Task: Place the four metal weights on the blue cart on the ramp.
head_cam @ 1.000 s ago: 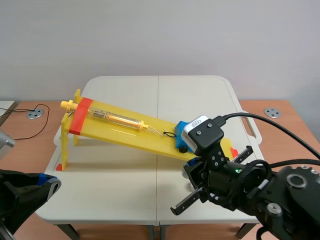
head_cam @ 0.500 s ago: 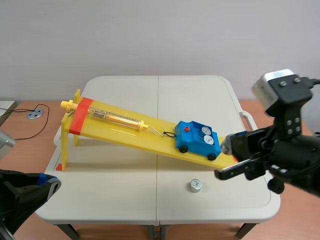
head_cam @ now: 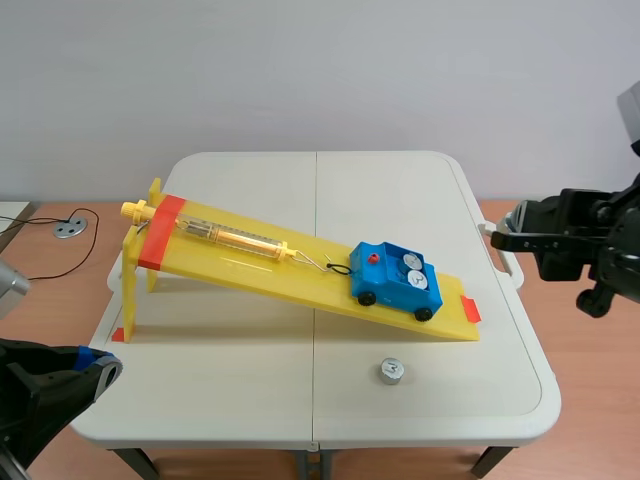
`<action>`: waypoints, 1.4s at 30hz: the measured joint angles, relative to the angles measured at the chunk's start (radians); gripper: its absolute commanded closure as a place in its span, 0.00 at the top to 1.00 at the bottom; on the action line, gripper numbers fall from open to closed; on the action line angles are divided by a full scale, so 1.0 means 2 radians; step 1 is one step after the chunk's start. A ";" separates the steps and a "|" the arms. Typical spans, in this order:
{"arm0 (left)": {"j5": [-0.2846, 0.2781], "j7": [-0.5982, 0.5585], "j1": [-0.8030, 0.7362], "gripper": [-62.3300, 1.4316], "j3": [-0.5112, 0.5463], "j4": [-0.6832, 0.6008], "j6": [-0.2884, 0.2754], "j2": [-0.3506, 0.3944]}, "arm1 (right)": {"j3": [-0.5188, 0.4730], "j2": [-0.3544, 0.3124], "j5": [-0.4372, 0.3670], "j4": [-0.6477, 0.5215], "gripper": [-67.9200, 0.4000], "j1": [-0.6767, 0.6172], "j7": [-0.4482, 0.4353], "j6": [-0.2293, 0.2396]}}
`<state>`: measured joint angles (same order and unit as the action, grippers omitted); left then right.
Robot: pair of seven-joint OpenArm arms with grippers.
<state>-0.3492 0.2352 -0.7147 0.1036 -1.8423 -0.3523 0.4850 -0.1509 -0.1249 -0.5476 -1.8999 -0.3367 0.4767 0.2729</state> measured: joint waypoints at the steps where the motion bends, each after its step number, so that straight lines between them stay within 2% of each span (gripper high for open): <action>1: 0.000 0.000 0.000 0.10 0.000 0.000 0.000 0.000 | 0.001 0.006 0.000 0.014 0.01 0.012 0.000 0.000; 9: 0.000 0.000 0.000 0.10 0.000 0.000 0.000 0.000 | 0.012 0.032 0.013 0.117 0.02 0.088 0.000 0.000; 19: 0.000 0.000 0.000 0.10 0.000 0.000 0.000 0.000 | 0.091 0.032 0.090 0.184 0.02 0.144 -0.006 -0.001; 26: 0.000 0.000 0.000 0.10 0.000 0.000 0.000 0.000 | 0.129 0.033 0.140 0.192 0.02 0.147 -0.015 -0.019; 32: 0.000 0.000 0.000 0.10 0.000 0.000 0.000 0.000 | 0.148 0.035 0.173 0.198 0.02 0.150 -0.017 -0.047; 37: 0.000 0.000 0.000 0.10 0.000 0.000 0.000 0.000 | 0.162 0.044 0.187 0.225 0.02 0.170 -0.025 -0.060; 42: 0.000 0.000 0.000 0.10 0.000 0.000 0.000 0.000 | 0.168 0.053 0.192 0.257 0.02 0.190 -0.030 -0.062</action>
<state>-0.3492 0.2352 -0.7147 0.1036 -1.8423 -0.3523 0.4850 0.1856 -0.0181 -0.1642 -1.3857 0.0425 0.4164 0.1486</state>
